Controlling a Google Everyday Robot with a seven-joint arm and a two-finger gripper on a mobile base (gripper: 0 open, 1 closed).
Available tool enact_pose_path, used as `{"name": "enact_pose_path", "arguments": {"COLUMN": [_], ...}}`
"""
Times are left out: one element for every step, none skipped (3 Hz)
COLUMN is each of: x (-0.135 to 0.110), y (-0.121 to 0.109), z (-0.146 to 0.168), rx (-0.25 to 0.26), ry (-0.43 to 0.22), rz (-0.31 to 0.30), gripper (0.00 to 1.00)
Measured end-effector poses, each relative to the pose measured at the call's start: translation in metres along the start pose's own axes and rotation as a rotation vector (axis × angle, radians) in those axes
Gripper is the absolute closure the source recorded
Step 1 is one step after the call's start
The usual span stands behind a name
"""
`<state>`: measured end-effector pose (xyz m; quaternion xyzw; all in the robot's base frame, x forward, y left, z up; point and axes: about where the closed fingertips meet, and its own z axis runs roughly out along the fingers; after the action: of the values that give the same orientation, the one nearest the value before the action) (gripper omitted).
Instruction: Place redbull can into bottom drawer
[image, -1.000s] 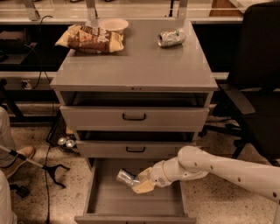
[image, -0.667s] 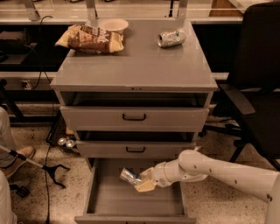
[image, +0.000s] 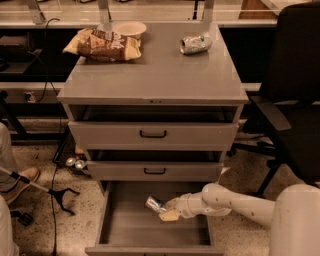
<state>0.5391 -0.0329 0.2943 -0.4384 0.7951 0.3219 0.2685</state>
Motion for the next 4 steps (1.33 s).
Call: {"name": "enact_pose_path", "arguments": {"x": [0.031, 0.057, 0.07, 0.071], "y": [-0.017, -0.023, -0.021, -0.018], "z": [0.027, 0.058, 0.099, 0.121], "rx": [0.009, 0.009, -0.017, -0.04], "ry": [0.023, 0.054, 0.098, 0.119], "rz": [0.041, 0.077, 0.089, 0.085], "gripper": [1.0, 1.0, 0.79, 0.54]}}
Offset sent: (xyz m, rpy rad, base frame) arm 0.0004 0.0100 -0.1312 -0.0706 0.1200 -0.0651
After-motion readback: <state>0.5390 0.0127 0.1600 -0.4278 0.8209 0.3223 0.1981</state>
